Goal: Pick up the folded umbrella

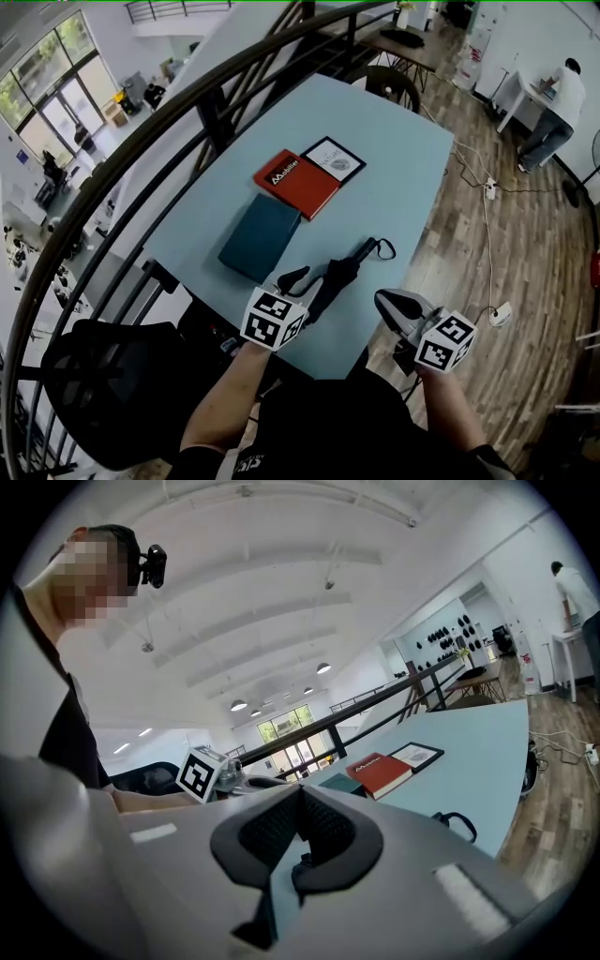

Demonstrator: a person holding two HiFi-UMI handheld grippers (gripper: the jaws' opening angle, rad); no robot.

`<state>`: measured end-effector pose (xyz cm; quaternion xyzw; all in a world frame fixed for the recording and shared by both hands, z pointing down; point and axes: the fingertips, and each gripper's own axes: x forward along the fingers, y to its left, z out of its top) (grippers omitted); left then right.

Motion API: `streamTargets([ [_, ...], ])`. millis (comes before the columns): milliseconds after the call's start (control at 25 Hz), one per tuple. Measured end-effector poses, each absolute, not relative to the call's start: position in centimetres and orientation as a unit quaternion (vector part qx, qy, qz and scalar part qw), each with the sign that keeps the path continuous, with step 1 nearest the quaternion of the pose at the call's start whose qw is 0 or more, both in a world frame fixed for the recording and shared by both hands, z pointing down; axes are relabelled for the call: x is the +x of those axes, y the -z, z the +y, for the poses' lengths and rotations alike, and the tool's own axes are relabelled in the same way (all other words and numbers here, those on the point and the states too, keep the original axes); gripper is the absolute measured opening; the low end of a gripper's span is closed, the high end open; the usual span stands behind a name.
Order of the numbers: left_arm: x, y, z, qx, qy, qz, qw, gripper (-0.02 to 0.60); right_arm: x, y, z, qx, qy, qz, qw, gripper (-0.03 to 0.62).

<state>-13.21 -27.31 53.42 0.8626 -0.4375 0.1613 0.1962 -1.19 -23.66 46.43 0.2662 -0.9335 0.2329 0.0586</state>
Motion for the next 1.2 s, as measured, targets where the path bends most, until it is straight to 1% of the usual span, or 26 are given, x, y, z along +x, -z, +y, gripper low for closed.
streamTargets([
  [160, -11.0, -56.5, -29.4, 0.861, -0.204, -0.412, 0.216, 0.147, 0.3, -47.9, -26.5, 0.266, -0.256, -0.927, 0.065, 0.002],
  [280, -9.4, -59.3, -30.9, 0.856, -0.241, -0.395, 0.232, 0.188, 1.2, -49.1, -28.5, 0.258, -0.271, -0.925, 0.069, 0.002],
  [360, -8.8, -61.7, -31.6, 0.845, -0.277, -0.388, 0.241, 0.205, 1.5, -50.0, -29.5, 0.252, -0.281, -0.923, 0.071, 0.002],
  [520, -7.7, -66.6, -32.2, 0.822, -0.350, -0.374, 0.249, 0.286, 2.4, -51.7, -30.6, 0.243, -0.300, -0.920, 0.071, 0.002],
  [680, -6.2, -69.7, -32.5, 0.812, -0.390, -0.353, 0.253, 0.319, 3.6, -53.4, -30.9, 0.247, -0.318, -0.913, 0.067, 0.002],
  [840, -5.3, -72.2, -32.4, 0.799, -0.425, -0.330, 0.268, 0.374, 5.5, -54.5, -30.2, 0.257, -0.334, -0.904, 0.068, 0.002],
  [1080, -4.9, -74.5, -32.1, 0.776, -0.487, -0.311, 0.253, 0.376, 8.8, -55.4, -30.4, 0.280, -0.339, -0.895, 0.073, 0.002],
  [1200, -4.9, -75.2, -31.9, 0.762, -0.498, -0.318, 0.266, 0.376, 9.8, -55.3, -30.4, 0.283, -0.342, -0.893, 0.074, 0.002],
])
